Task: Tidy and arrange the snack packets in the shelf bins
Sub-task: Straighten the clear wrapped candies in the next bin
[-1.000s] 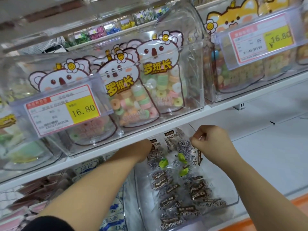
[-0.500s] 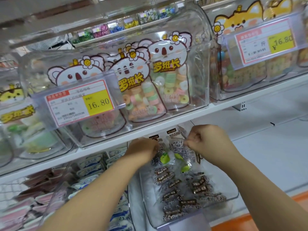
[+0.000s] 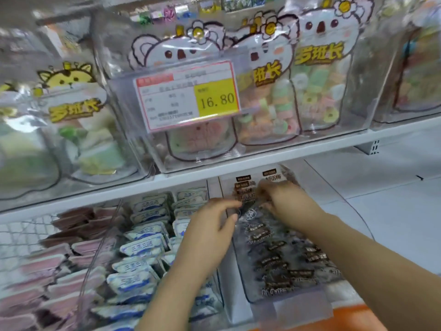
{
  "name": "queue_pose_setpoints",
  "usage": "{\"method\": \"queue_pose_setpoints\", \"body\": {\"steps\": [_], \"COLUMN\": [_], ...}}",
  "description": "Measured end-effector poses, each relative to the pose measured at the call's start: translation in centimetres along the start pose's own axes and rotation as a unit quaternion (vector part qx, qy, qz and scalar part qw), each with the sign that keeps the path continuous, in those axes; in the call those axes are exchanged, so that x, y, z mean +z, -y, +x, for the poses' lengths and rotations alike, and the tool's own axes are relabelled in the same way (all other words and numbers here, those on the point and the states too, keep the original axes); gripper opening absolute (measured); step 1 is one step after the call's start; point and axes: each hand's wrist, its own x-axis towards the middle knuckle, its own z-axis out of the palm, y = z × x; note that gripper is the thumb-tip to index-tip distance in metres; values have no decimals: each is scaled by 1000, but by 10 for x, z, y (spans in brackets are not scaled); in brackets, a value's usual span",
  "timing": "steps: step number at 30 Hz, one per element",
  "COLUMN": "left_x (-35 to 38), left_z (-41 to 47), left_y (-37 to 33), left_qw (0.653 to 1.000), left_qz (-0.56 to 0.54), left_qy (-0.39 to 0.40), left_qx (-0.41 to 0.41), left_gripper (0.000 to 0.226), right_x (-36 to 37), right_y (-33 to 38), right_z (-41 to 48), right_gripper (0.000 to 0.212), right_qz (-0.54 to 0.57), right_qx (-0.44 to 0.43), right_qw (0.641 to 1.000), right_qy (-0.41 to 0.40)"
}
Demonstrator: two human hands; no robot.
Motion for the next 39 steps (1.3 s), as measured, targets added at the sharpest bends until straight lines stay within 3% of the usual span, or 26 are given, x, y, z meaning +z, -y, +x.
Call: {"method": "queue_pose_setpoints", "body": {"steps": [5,8,12,15,17,22,26,30,35,39], "left_x": [7,4,-1,-1,-2,-2,-1,0,2,3], "left_z": [-14,-13,-15,-13,-14,-15,-17,-16,-15,-14], "left_y": [6,12,18,21,23,23,22,22,23,24], "left_qw": [997,994,992,994,994,993,993,993,994,994], "left_qz": [-56,-90,-115,-108,-110,-118,-120,-117,-108,-109], "left_qy": [-60,-56,-42,-28,-21,-15,-12,-12,-14,-15], "left_qx": [9,6,-4,4,9,13,5,2,13,14], "left_gripper": [24,25,25,25,26,26,26,25,25,25], "right_x": [5,16,11,-9,-23,-16,3,2,-18,-2], "right_y": [18,26,19,14,12,7,4,-1,0,4], "right_z": [24,45,54,30,7,-21,5,29,46,44], "right_gripper": [16,9,15,25,25,52,49,46,52,51], "right_qz": [-35,-42,3,104,110,-65,-116,-68,4,14], "right_qx": [-82,-81,-71,-63,-94,-143,-115,-69,9,7], "right_qw": [996,994,993,992,989,974,965,963,934,954], "right_qy": [18,61,95,32,5,164,205,252,358,298]}}
